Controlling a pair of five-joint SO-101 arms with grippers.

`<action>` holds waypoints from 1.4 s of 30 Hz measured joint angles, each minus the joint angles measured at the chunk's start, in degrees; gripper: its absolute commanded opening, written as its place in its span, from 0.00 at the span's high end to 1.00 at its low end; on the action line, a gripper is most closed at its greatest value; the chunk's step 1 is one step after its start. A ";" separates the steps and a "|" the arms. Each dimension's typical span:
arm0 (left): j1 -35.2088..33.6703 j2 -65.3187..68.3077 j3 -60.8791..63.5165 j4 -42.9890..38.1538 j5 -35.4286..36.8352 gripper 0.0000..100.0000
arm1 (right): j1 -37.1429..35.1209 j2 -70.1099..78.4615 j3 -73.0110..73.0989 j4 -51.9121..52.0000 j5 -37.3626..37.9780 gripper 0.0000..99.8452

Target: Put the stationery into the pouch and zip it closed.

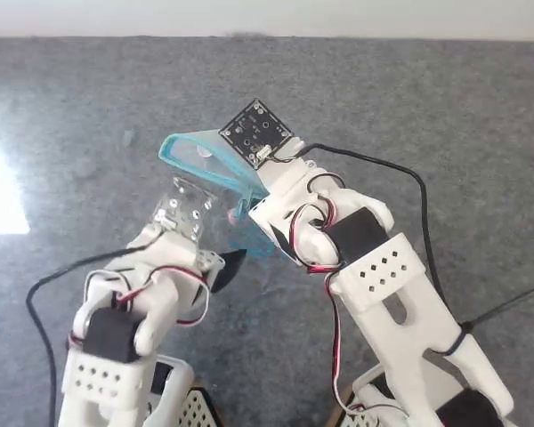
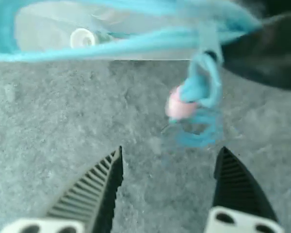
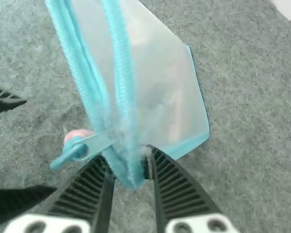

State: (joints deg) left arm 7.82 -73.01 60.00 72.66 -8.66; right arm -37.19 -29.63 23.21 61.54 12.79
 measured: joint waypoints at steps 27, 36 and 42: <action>3.43 -3.60 13.27 -22.77 9.05 0.93 | -1.93 0.00 0.00 2.73 0.00 0.99; 3.34 -3.78 13.27 -22.77 8.26 0.99 | -2.29 -1.32 5.80 0.62 0.70 0.99; -3.43 -3.78 13.27 -22.77 8.26 0.99 | -1.93 -1.49 6.86 -0.09 2.37 0.99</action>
State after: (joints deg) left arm 4.40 -76.79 73.27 49.89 -0.40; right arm -39.12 -31.12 30.07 61.45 15.16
